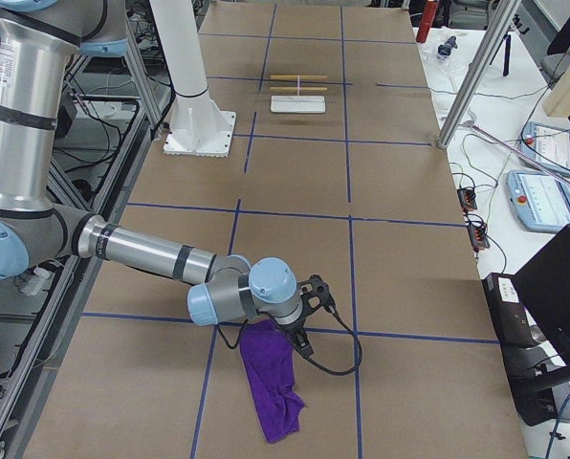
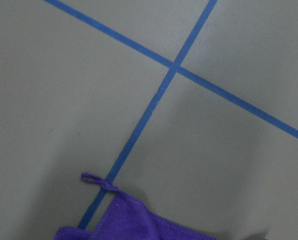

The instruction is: Hang towel on rack

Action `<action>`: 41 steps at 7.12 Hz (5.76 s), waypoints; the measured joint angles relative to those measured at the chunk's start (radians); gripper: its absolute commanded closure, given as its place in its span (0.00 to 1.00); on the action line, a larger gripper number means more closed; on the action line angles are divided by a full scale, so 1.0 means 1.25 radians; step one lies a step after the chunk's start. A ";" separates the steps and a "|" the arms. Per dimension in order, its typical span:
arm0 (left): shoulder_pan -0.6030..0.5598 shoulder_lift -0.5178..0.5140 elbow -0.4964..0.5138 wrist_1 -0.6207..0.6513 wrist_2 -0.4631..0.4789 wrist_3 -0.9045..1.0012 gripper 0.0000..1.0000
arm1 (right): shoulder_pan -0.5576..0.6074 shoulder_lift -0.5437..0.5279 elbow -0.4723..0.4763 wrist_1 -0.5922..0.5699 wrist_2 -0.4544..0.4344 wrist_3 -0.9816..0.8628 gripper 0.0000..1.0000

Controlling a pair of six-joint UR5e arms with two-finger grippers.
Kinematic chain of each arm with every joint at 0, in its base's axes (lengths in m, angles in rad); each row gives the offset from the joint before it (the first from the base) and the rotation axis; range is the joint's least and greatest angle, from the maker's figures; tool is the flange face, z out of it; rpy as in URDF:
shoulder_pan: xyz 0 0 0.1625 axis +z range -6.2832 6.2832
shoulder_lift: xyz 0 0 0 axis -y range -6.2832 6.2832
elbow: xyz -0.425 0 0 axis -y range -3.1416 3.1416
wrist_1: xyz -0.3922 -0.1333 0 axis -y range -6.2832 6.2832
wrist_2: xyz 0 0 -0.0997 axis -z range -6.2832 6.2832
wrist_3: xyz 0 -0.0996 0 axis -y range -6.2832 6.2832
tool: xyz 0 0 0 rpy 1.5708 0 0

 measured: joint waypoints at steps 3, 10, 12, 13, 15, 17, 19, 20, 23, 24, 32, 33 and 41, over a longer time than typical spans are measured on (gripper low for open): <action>-0.001 -0.003 0.009 -0.070 -0.003 -0.021 0.00 | -0.001 0.062 -0.228 0.122 -0.020 -0.085 0.18; 0.000 -0.009 0.006 -0.076 -0.005 -0.023 0.00 | -0.048 0.084 -0.301 0.176 -0.082 -0.085 1.00; -0.001 -0.009 0.004 -0.075 -0.005 -0.023 0.00 | -0.052 0.081 -0.285 0.176 -0.063 -0.088 1.00; -0.001 -0.010 0.003 -0.075 -0.005 -0.023 0.00 | -0.052 0.074 -0.265 0.175 -0.042 -0.089 1.00; 0.000 -0.016 0.005 -0.073 -0.006 -0.023 0.00 | -0.045 0.063 -0.218 0.169 -0.005 -0.088 1.00; 0.000 -0.019 -0.005 -0.079 -0.006 -0.022 0.00 | -0.028 0.062 -0.146 0.143 0.018 -0.079 1.00; 0.008 -0.021 -0.027 -0.118 -0.002 -0.024 0.00 | -0.016 0.065 0.057 -0.059 0.018 -0.068 1.00; 0.034 -0.036 -0.027 -0.126 0.002 -0.053 0.00 | -0.019 0.070 0.172 -0.171 0.019 -0.015 1.00; 0.144 -0.124 -0.048 -0.109 0.038 -0.381 0.00 | -0.149 0.106 0.337 -0.132 0.017 0.389 1.00; 0.194 -0.172 -0.056 -0.102 0.044 -0.566 0.01 | -0.199 0.134 0.345 -0.050 0.012 0.544 1.00; 0.549 -0.602 -0.003 0.067 0.179 -1.576 0.23 | -0.568 0.490 0.399 0.073 -0.323 0.990 1.00; 0.574 -0.616 0.008 0.072 0.191 -1.596 0.23 | -0.601 0.515 0.409 0.073 -0.358 0.995 1.00; 0.672 -0.648 0.028 0.073 0.226 -1.631 0.18 | -0.749 0.593 0.432 0.073 -0.476 0.877 1.00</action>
